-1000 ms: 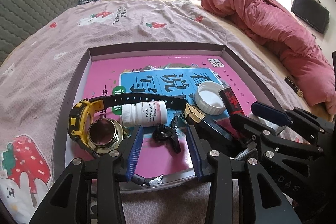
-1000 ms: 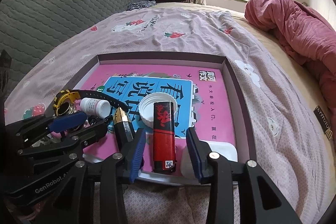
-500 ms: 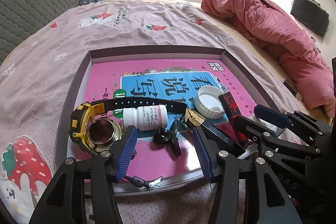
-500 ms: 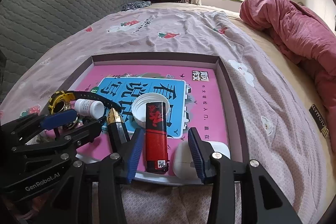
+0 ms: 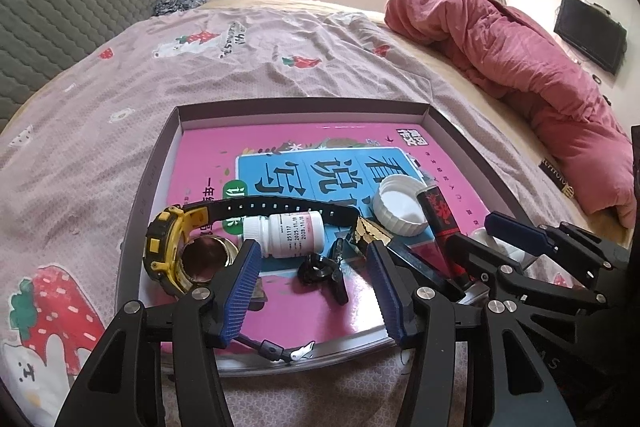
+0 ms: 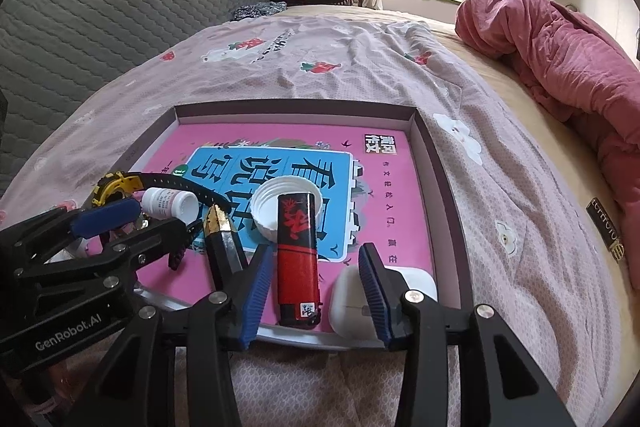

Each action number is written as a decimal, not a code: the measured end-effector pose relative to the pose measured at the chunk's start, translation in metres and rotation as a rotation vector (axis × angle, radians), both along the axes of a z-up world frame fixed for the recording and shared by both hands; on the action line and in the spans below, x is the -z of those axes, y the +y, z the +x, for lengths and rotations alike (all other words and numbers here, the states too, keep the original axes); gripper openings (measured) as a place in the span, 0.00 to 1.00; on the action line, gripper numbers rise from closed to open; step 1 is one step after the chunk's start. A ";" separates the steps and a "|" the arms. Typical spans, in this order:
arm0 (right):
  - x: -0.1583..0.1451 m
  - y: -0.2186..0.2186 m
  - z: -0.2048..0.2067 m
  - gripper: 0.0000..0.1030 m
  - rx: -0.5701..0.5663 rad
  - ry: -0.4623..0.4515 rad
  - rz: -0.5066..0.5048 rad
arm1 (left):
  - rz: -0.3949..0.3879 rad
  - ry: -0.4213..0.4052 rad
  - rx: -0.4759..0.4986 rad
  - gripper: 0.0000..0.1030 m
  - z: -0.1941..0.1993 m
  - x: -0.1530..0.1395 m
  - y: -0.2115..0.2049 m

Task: Organize rigid objects
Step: 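Open the left tool to release the clip while the right tool releases the lighter, then withdraw both open tools back from the box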

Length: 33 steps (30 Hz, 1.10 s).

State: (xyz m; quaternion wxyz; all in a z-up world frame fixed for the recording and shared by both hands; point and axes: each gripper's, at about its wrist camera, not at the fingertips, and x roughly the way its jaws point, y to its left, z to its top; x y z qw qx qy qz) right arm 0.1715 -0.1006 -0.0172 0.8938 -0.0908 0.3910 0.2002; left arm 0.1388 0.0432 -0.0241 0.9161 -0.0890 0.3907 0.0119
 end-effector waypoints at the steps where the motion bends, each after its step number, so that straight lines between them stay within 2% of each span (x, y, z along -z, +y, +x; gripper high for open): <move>1: 0.000 0.000 0.000 0.43 -0.001 0.001 0.000 | 0.000 -0.001 -0.001 0.55 -0.001 0.000 0.001; 30: -0.016 0.003 -0.022 0.48 -0.041 -0.015 -0.011 | 0.038 -0.041 -0.021 0.59 -0.026 -0.020 0.007; 33: -0.019 0.004 -0.024 0.48 -0.047 -0.019 -0.011 | 0.045 -0.044 -0.024 0.67 -0.030 -0.022 0.008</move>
